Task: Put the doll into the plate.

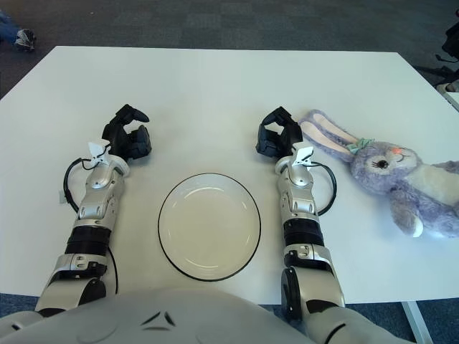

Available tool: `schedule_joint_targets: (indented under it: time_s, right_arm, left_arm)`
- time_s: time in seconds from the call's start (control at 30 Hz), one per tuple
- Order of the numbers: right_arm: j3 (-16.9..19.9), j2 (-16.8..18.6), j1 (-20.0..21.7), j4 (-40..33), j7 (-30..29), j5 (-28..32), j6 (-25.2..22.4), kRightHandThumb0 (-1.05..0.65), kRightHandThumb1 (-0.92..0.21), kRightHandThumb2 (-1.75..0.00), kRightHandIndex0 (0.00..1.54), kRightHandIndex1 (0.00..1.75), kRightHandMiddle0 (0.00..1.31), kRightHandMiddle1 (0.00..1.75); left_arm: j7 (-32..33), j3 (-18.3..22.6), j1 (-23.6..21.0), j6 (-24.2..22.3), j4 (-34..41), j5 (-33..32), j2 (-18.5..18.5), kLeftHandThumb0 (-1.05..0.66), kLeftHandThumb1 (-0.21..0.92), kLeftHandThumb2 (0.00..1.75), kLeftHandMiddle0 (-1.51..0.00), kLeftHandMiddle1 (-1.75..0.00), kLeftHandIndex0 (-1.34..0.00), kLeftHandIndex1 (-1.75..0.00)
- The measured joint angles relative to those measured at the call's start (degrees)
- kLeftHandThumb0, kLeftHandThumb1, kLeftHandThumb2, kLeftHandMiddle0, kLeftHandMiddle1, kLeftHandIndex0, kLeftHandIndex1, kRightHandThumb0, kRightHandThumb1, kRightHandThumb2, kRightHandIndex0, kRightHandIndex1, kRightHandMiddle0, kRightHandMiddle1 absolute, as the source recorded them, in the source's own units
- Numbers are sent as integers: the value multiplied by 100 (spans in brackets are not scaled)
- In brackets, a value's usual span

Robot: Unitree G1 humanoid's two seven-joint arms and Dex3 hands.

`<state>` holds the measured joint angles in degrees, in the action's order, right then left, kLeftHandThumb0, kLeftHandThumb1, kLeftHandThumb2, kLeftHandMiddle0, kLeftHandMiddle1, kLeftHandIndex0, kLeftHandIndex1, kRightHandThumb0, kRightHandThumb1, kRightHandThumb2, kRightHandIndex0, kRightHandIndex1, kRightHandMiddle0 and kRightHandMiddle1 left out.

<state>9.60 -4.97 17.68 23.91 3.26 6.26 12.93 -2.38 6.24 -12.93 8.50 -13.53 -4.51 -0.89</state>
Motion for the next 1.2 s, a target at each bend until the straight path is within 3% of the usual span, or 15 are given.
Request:
schedule_joint_targets:
  time_s: [1.2]
  right_arm:
    - [9, -5, 0, 75, 49, -2, 150, -46, -36, -126, 128, 175, 58, 175]
  left_arm:
    - [-3, -12, 4, -28, 4, 3, 4, -46, 37, 125, -122, -175, -57, -175]
